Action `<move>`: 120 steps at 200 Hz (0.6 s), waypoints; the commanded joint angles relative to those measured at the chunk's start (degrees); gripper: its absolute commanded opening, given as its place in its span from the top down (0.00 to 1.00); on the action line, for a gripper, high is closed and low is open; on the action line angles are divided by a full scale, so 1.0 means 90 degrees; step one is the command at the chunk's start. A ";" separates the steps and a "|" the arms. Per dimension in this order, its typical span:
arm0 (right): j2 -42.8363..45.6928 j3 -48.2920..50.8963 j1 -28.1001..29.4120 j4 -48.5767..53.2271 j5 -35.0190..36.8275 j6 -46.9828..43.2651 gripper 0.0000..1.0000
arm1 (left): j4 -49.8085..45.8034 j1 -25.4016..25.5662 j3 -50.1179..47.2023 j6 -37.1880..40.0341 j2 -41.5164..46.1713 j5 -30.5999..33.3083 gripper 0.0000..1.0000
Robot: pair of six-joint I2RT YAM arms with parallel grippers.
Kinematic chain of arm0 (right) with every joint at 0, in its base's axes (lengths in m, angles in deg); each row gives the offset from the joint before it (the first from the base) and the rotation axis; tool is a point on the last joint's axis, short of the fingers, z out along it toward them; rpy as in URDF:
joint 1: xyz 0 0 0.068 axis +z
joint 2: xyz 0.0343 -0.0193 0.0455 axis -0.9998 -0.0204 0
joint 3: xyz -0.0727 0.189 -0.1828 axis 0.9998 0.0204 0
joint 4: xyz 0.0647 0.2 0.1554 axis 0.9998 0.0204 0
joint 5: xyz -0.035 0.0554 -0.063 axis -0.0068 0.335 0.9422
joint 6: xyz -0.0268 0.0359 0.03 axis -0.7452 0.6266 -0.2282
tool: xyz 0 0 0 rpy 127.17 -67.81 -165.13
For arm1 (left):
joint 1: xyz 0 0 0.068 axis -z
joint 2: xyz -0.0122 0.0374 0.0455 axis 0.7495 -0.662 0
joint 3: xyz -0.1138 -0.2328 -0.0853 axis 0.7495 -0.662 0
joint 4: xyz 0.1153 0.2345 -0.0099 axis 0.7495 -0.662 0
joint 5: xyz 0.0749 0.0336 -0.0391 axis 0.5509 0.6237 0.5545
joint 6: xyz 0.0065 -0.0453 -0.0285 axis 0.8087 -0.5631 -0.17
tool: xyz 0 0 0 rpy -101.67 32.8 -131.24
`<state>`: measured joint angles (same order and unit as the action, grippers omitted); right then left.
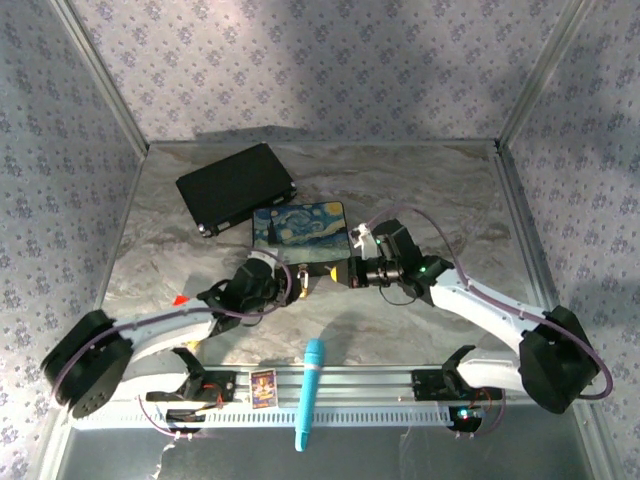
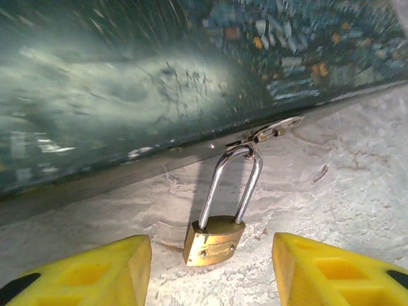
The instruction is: Unlock a padlock with a key
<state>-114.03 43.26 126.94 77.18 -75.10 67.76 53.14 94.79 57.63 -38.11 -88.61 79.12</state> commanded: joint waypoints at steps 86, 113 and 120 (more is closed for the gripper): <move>-0.0202 0.0111 -0.0181 -0.0119 -0.0063 -0.0167 1.00 | 0.1680 0.0114 0.0214 0.0188 -0.1428 -0.0397 0.45; -0.0329 0.0096 -0.0189 -0.0182 -0.0100 -0.0143 1.00 | 0.1537 0.0174 0.0355 0.0116 -0.1691 -0.0202 0.46; -0.0354 0.0110 -0.0184 -0.0205 -0.0100 -0.0128 1.00 | 0.1471 0.0212 0.0356 0.0098 -0.1701 -0.0105 0.47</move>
<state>-116.43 43.72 125.65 76.67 -75.32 67.23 65.60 95.90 58.75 -36.47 -102.88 76.52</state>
